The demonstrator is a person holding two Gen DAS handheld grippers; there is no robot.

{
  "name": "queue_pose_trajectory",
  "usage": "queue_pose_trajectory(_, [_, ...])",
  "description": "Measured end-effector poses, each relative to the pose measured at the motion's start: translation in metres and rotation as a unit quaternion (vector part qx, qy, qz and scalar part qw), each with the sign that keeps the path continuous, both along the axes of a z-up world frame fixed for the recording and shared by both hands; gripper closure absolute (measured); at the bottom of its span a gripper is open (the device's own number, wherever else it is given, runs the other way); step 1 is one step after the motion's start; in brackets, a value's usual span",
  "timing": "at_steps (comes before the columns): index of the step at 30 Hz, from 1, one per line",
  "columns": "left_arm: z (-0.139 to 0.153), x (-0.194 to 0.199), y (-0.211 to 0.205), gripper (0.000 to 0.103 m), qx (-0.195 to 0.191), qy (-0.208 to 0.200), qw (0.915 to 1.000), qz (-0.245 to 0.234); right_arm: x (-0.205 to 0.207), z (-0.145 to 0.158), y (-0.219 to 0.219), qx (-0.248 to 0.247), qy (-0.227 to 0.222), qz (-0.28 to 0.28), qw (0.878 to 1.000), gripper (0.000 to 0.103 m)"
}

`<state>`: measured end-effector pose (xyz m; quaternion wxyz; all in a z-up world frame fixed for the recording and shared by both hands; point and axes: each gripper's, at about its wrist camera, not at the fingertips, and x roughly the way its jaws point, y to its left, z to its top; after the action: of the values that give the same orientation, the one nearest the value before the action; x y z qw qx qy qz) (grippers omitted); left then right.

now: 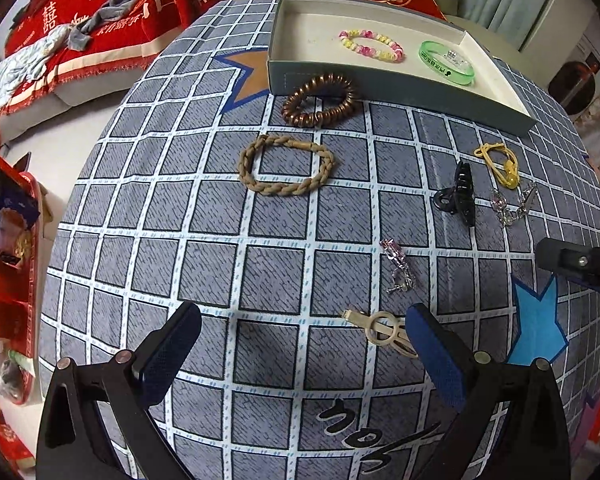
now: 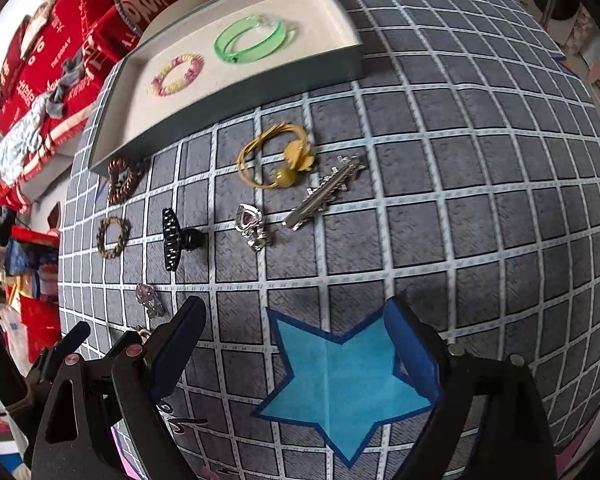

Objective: Organize jewelry
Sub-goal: 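Move both tools back over the remaining jewelry on the table, then grasp the beige hair tie with the left tool while the right tool reaches the silver heart pendant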

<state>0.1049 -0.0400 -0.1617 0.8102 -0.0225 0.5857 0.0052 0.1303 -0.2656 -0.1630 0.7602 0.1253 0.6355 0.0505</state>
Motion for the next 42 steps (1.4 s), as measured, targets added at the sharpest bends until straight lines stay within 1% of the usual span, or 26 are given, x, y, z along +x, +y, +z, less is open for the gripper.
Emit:
queue_pose_trajectory(3, [-0.001, 0.000, -0.004, 0.000, -0.003, -0.003, 1.0000, -0.004, 0.003, -0.002, 0.005, -0.006, 0.000, 0.007, 1.000, 0.011])
queue_pose_trajectory(5, [0.000, 0.001, -0.005, 0.000, -0.002, -0.005, 1.0000, -0.006, 0.006, -0.004, 0.007, -0.007, 0.001, 0.007, 1.000, 0.013])
queue_pose_trajectory(7, [-0.001, 0.001, -0.006, 0.000, -0.003, -0.005, 1.0000, -0.005, 0.009, -0.007, 0.010, -0.012, 0.003, 0.010, 1.000, 0.023])
queue_pose_trajectory(8, [-0.001, 0.003, -0.006, 0.003, -0.002, -0.001, 1.0000, -0.004, 0.010, -0.009, 0.012, -0.014, 0.006, 0.011, 1.000, 0.025])
queue_pose_trajectory(9, [-0.003, 0.005, -0.006, 0.003, -0.002, 0.005, 1.0000, -0.004, 0.010, -0.012, 0.014, -0.014, 0.008, 0.011, 1.000, 0.029])
queue_pose_trajectory(12, [-0.009, 0.006, -0.007, 0.004, -0.004, 0.013, 0.9999, 0.000, 0.014, -0.012, 0.020, -0.025, -0.001, 0.018, 1.000, 0.032])
queue_pose_trajectory(13, [-0.011, 0.005, -0.009, 0.007, -0.005, 0.013, 0.9999, 0.001, 0.016, -0.012, 0.023, -0.027, -0.003, 0.019, 0.999, 0.032])
queue_pose_trajectory(14, [-0.010, 0.004, -0.010, 0.008, -0.008, 0.012, 0.9999, 0.001, 0.018, -0.012, 0.026, -0.028, -0.007, 0.023, 0.999, 0.032])
queue_pose_trajectory(18, [-0.012, 0.000, -0.012, 0.009, -0.006, 0.013, 0.9999, 0.002, 0.026, -0.013, 0.037, -0.047, -0.020, 0.036, 0.998, 0.033])
queue_pose_trajectory(20, [-0.011, -0.003, -0.015, 0.017, -0.006, 0.011, 0.9999, -0.001, 0.029, -0.013, 0.043, -0.062, -0.026, 0.044, 0.997, 0.037])
queue_pose_trajectory(23, [-0.011, -0.002, -0.028, 0.024, -0.003, 0.010, 0.9999, -0.010, 0.034, -0.014, 0.051, -0.085, -0.031, 0.056, 0.994, 0.043])
queue_pose_trajectory(24, [-0.010, 0.000, -0.031, 0.025, -0.002, 0.010, 0.9999, -0.012, 0.036, -0.014, 0.053, -0.094, -0.031, 0.059, 0.993, 0.048])
queue_pose_trajectory(27, [-0.007, -0.003, -0.039, 0.034, -0.001, 0.008, 0.9998, -0.019, 0.040, -0.014, 0.060, -0.107, -0.033, 0.060, 0.992, 0.060])
queue_pose_trajectory(29, [-0.006, -0.003, -0.049, 0.050, -0.002, 0.004, 0.9996, -0.027, 0.042, -0.015, 0.062, -0.114, -0.033, 0.061, 0.991, 0.067])
queue_pose_trajectory(30, [-0.005, -0.001, -0.053, 0.051, 0.001, 0.002, 0.9995, -0.030, 0.043, -0.015, 0.063, -0.118, -0.034, 0.063, 0.990, 0.074])
queue_pose_trajectory(31, [-0.006, -0.001, -0.055, 0.063, -0.003, 0.003, 0.9995, -0.032, 0.042, -0.015, 0.062, -0.120, -0.035, 0.065, 0.990, 0.082])
queue_pose_trajectory(32, [-0.005, -0.001, -0.055, 0.076, -0.003, 0.000, 0.9993, -0.037, 0.042, -0.015, 0.061, -0.122, -0.036, 0.064, 0.990, 0.088])
queue_pose_trajectory(33, [-0.006, 0.000, -0.053, 0.077, -0.009, 0.002, 0.9991, -0.042, 0.040, -0.014, 0.059, -0.119, -0.036, 0.063, 0.990, 0.093])
queue_pose_trajectory(34, [-0.006, 0.000, -0.050, 0.082, -0.018, 0.003, 0.9989, -0.044, 0.037, -0.015, 0.051, -0.113, -0.036, 0.060, 0.991, 0.098])
queue_pose_trajectory(36, [-0.005, 0.000, -0.046, 0.082, -0.035, 0.006, 0.9984, -0.043, 0.031, -0.013, 0.037, -0.091, -0.034, 0.051, 0.994, 0.098])
queue_pose_trajectory(38, [-0.002, -0.001, -0.044, 0.082, -0.043, 0.002, 0.9981, -0.044, 0.027, -0.011, 0.027, -0.060, -0.031, 0.037, 0.997, 0.098])
queue_pose_trajectory(42, [0.007, -0.004, -0.041, 0.082, -0.060, -0.010, 0.9965, -0.058, 0.018, -0.006, 0.022, -0.033, -0.034, 0.027, 0.999, 0.098])
